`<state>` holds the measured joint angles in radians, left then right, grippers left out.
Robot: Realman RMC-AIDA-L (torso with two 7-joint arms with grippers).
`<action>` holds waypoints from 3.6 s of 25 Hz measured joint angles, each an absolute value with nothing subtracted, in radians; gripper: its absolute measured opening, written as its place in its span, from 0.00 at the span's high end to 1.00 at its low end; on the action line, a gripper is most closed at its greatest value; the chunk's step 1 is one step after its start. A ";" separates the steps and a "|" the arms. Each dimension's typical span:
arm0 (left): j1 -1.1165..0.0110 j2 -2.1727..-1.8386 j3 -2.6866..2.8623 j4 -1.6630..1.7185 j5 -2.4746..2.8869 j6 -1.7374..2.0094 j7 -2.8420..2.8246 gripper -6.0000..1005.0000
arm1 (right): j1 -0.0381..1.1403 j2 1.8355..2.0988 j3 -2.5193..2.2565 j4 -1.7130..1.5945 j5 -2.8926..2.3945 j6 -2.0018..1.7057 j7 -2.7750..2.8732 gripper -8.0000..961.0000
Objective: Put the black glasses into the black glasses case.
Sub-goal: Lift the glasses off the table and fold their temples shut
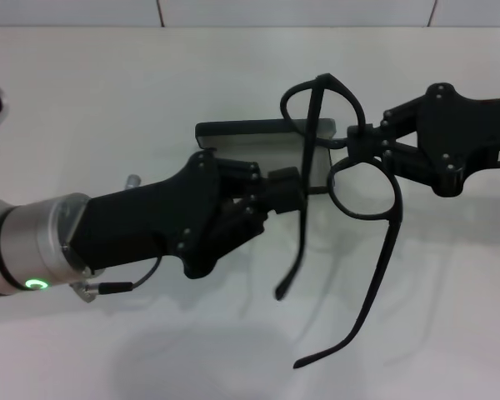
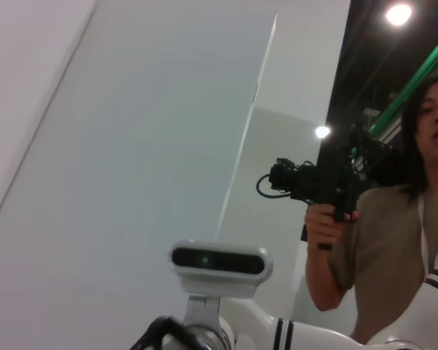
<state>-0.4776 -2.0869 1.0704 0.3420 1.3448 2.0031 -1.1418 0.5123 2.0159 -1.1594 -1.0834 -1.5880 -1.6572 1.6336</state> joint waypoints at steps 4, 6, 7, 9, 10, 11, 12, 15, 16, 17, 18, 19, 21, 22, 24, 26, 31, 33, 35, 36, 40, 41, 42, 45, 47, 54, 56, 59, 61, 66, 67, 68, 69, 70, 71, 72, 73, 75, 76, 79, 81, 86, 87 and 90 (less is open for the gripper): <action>-0.487 -2.089 1.071 0.331 1.353 2.001 -1.136 0.95 | 0.528 2.019 -1.164 -1.073 -1.579 -1.666 1.624 0.93; -0.489 -2.090 1.071 0.327 1.354 1.993 -1.131 0.95 | 0.538 2.021 -1.168 -1.064 -1.573 -1.669 1.623 0.93; -0.491 -2.091 1.071 0.320 1.355 1.984 -1.130 0.95 | 0.541 2.022 -1.168 -1.061 -1.571 -1.670 1.621 0.93; -0.494 -2.092 1.071 0.305 1.355 1.966 -1.126 0.95 | 0.550 2.023 -1.169 -1.049 -1.569 -1.675 1.618 0.93; -0.495 -2.092 1.071 0.299 1.354 1.960 -1.123 0.95 | 0.555 2.023 -1.170 -1.043 -1.568 -1.677 1.616 0.93; -0.495 -2.092 1.071 0.294 1.352 1.955 -1.119 0.95 | 0.565 2.023 -1.173 -1.028 -1.567 -1.680 1.613 0.93; -0.495 -2.092 1.071 0.294 1.351 1.952 -1.116 0.95 | 0.570 2.024 -1.176 -1.019 -1.566 -1.681 1.611 0.93; -0.496 -2.093 1.071 0.293 1.348 1.932 -1.114 0.95 | 0.583 2.024 -1.186 -0.988 -1.549 -1.682 1.599 0.93; -0.497 -2.093 1.071 0.293 1.347 1.922 -1.114 0.95 | 0.587 2.024 -1.190 -0.978 -1.539 -1.683 1.594 0.93; -0.497 -2.094 1.071 0.293 1.347 1.916 -1.114 0.95 | 0.588 2.023 -1.192 -0.973 -1.534 -1.683 1.592 0.93; -0.497 -2.094 1.070 0.293 1.347 1.911 -1.114 0.95 | 0.589 2.023 -1.193 -0.971 -1.531 -1.684 1.591 0.93; -0.497 -2.094 1.068 0.293 1.346 1.905 -1.115 0.95 | 0.590 2.022 -1.193 -0.969 -1.529 -1.684 1.590 0.93; -0.497 -2.094 1.065 0.292 1.343 1.902 -1.115 0.95 | 0.591 2.022 -1.193 -0.969 -1.529 -1.684 1.590 0.93; -0.497 -2.094 1.064 0.292 1.340 1.901 -1.115 0.95 | 0.591 2.022 -1.193 -0.969 -1.528 -1.684 1.590 0.93; -0.497 -2.094 1.063 0.291 1.333 1.900 -1.115 0.95 | 0.591 2.022 -1.192 -0.969 -1.528 -1.684 1.589 0.93; -0.497 -2.094 1.063 0.291 1.325 1.900 -1.115 0.95 | 0.592 2.022 -1.192 -0.969 -1.528 -1.684 1.589 0.93; -0.493 -2.094 1.063 0.291 1.319 1.900 -1.115 0.95 | 0.592 2.022 -1.191 -0.969 -1.527 -1.684 1.589 0.93; -0.492 -2.094 1.063 0.291 1.319 1.901 -1.115 0.95 | 0.592 2.022 -1.191 -0.969 -1.526 -1.680 1.588 0.93; -0.490 -2.092 1.064 0.291 1.319 1.913 -1.115 0.95 | 0.591 2.022 -1.190 -0.969 -1.526 -1.678 1.588 0.93; -0.490 -2.092 1.064 0.291 1.319 1.913 -1.115 0.95 | 0.586 2.022 -1.186 -0.969 -1.526 -1.677 1.588 0.93; -0.487 -2.087 1.066 0.294 1.324 1.968 -1.115 0.94 | 0.579 2.022 -1.181 -0.969 -1.526 -1.676 1.587 0.94; -0.487 -2.088 1.067 0.295 1.324 1.974 -1.115 0.94 | 0.579 2.022 -1.181 -0.970 -1.526 -1.676 1.586 0.94; -0.487 -2.089 1.068 0.296 1.325 1.977 -1.115 0.94 | 0.579 2.022 -1.181 -0.970 -1.526 -1.675 1.586 0.94; -0.494 -2.092 1.077 0.294 1.328 1.978 -1.114 0.94 | 0.579 2.023 -1.185 -0.970 -1.526 -1.675 1.586 0.94; -0.497 -2.093 1.089 0.293 1.327 1.977 -1.113 0.94 | 0.581 2.023 -1.188 -0.969 -1.526 -1.675 1.586 0.94; -0.500 -2.097 1.098 0.277 1.324 1.959 -1.102 0.94 | 0.598 2.025 -1.200 -0.921 -1.497 -1.684 1.567 0.94; -0.500 -2.097 1.096 0.269 1.321 1.954 -1.098 0.94 | 0.600 2.025 -1.206 -0.918 -1.492 -1.688 1.564 0.94; -0.498 -2.097 1.093 0.266 1.320 1.947 -1.095 0.94 | 0.600 2.025 -1.207 -0.917 -1.490 -1.693 1.564 0.94; -0.496 -2.098 1.093 0.265 1.320 1.942 -1.094 0.94 | 0.600 2.025 -1.207 -0.916 -1.489 -1.694 1.564 0.94; -0.497 -2.099 1.090 0.250 1.317 1.926 -1.094 0.94 | 0.600 2.025 -1.207 -0.915 -1.486 -1.702 1.563 0.94; -0.498 -2.099 1.090 0.247 1.314 1.925 -1.094 0.94 | 0.600 2.025 -1.207 -0.912 -1.481 -1.705 1.563 0.94; -0.498 -2.099 1.089 0.245 1.311 1.924 -1.093 0.94 | 0.600 2.025 -1.207 -0.912 -1.481 -1.705 1.563 0.94; -0.497 -2.099 1.089 0.243 1.306 1.923 -1.093 0.94 | 0.600 2.025 -1.207 -0.909 -1.477 -1.706 1.563 0.94; -0.496 -2.098 1.089 0.243 1.302 1.922 -1.093 0.94 | 0.600 2.025 -1.207 -0.907 -1.474 -1.706 1.563 0.94; -0.495 -2.098 1.090 0.242 1.298 1.922 -1.093 0.94 | 0.600 2.025 -1.207 -0.905 -1.473 -1.706 1.563 0.94; -0.494 -2.097 1.091 0.242 1.296 1.921 -1.093 0.94 | 0.598 2.025 -1.207 -0.905 -1.473 -1.706 1.562 0.94; -0.493 -2.097 1.092 0.242 1.296 1.922 -1.093 0.94 | 0.597 2.025 -1.207 -0.905 -1.473 -1.705 1.562 0.94; -0.490 -2.094 1.095 0.245 1.298 1.938 -1.092 0.94 | 0.592 2.023 -1.202 -0.905 -1.473 -1.700 1.560 0.94; -0.490 -2.094 1.095 0.245 1.298 1.938 -1.092 0.94 | 0.592 2.023 -1.202 -0.905 -1.473 -1.700 1.560 0.94; -0.481 -2.085 1.097 0.253 1.304 1.983 -1.091 0.94 | 0.579 2.021 -1.168 -0.905 -1.473 -1.707 1.552 0.94; -0.469 -2.079 1.095 0.260 1.304 1.994 -1.090 0.94 | 0.569 2.020 -1.135 -0.911 -1.463 -1.729 1.550 0.94; -0.461 -2.078 1.097 0.267 1.327 1.995 -1.090 0.94 | 0.538 2.017 -1.032 -0.913 -1.357 -1.846 1.537 0.94; -0.464 -2.080 1.097 0.267 1.338 1.995 -1.091 0.94 | 0.528 2.017 -1.007 -0.912 -1.322 -1.874 1.528 0.94; -0.491 -2.087 1.098 0.266 1.386 1.995 -1.092 0.94 | 0.511 2.019 -0.979 -0.889 -1.209 -1.916 1.472 0.94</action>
<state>-0.4908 -2.0871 1.0982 0.2665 1.3864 1.9949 -1.0923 0.5109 2.0190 -0.9793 -0.8889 -1.2086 -1.9161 1.4716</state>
